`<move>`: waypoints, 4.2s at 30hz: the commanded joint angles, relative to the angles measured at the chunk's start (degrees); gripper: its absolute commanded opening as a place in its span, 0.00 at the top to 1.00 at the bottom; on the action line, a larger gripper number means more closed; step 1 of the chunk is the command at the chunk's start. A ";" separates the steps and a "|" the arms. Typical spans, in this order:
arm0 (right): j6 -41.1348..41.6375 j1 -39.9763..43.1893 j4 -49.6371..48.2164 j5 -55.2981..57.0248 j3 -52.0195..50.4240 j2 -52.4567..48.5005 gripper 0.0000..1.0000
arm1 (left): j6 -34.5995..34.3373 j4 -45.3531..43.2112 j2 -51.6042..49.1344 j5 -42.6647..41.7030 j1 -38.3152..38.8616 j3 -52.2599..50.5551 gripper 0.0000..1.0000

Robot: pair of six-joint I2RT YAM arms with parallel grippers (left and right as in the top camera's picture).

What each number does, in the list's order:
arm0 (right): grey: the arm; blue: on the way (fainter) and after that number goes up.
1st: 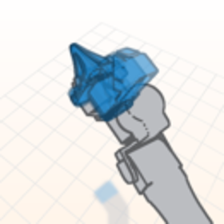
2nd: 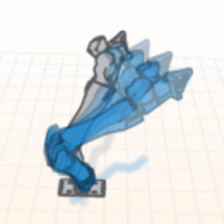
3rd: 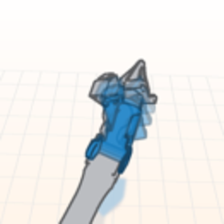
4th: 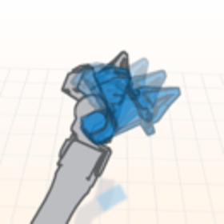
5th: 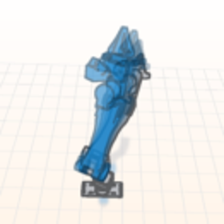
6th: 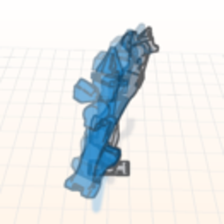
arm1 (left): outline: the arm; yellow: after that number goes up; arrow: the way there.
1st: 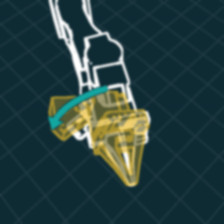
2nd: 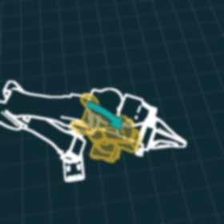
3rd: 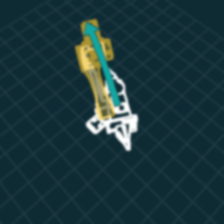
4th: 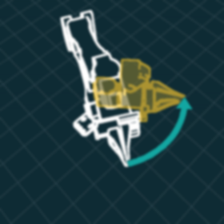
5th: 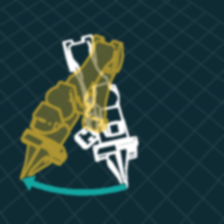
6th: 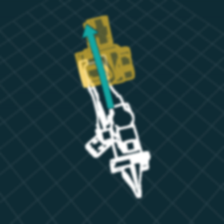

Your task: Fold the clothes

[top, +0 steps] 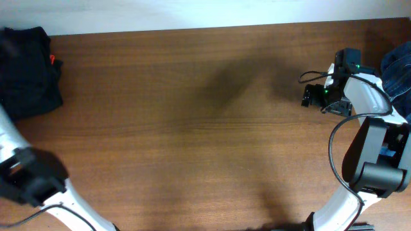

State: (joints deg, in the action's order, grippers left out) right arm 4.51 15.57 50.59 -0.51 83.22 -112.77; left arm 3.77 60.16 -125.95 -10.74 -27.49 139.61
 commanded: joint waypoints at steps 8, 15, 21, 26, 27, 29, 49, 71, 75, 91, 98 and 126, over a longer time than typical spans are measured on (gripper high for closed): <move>0.42 0.22 -0.02 -0.31 0.79 1.07 0.01 | 13.60 0.61 -1.11 33.44 16.68 -0.66 0.25; 0.39 0.22 -0.02 -0.31 0.79 1.07 0.01 | 20.50 1.09 -3.98 46.64 18.36 -4.17 0.23; 0.39 0.20 -0.02 -0.31 0.79 1.07 0.01 | 30.16 -1.62 -5.99 48.02 18.23 -4.96 0.22; 0.39 0.22 -0.02 -0.31 0.79 1.07 0.01 | 33.66 -2.86 -6.95 48.11 17.46 -4.96 0.22; 0.39 0.22 -0.02 -0.31 0.79 1.07 0.01 | 34.05 -3.08 -7.26 48.11 17.03 -4.96 0.22; 0.42 0.22 -0.02 -0.31 0.79 1.07 0.01 | 34.97 -3.04 -8.07 48.06 15.93 -4.96 0.24; 0.39 0.22 -0.02 -0.31 0.79 1.07 0.01 | 27.45 -10.95 -10.45 39.89 11.93 -14.88 0.23; 0.42 0.22 -0.02 -0.31 0.79 1.07 0.01 | 27.34 -16.22 -12.28 44.17 11.87 -15.63 0.24; 0.39 0.22 -0.02 -0.31 0.79 1.07 0.01 | 27.34 -16.37 -12.33 44.19 11.82 -15.63 0.36; 0.39 0.22 -0.02 -0.31 0.79 1.07 0.01 | 27.34 -16.83 -13.05 44.68 10.05 -15.85 0.43; 0.39 0.22 -0.02 -0.31 0.79 1.07 0.01 | 27.34 -16.50 -13.07 44.70 9.94 -15.93 0.43; 0.39 0.22 -0.02 -0.31 0.79 1.07 0.01 | 30.34 -33.24 -13.00 55.10 8.39 -11.76 1.00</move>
State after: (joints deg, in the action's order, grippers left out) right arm 4.56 15.57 50.59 -0.49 83.22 -112.77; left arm 32.27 28.05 -138.34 43.99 -17.85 126.56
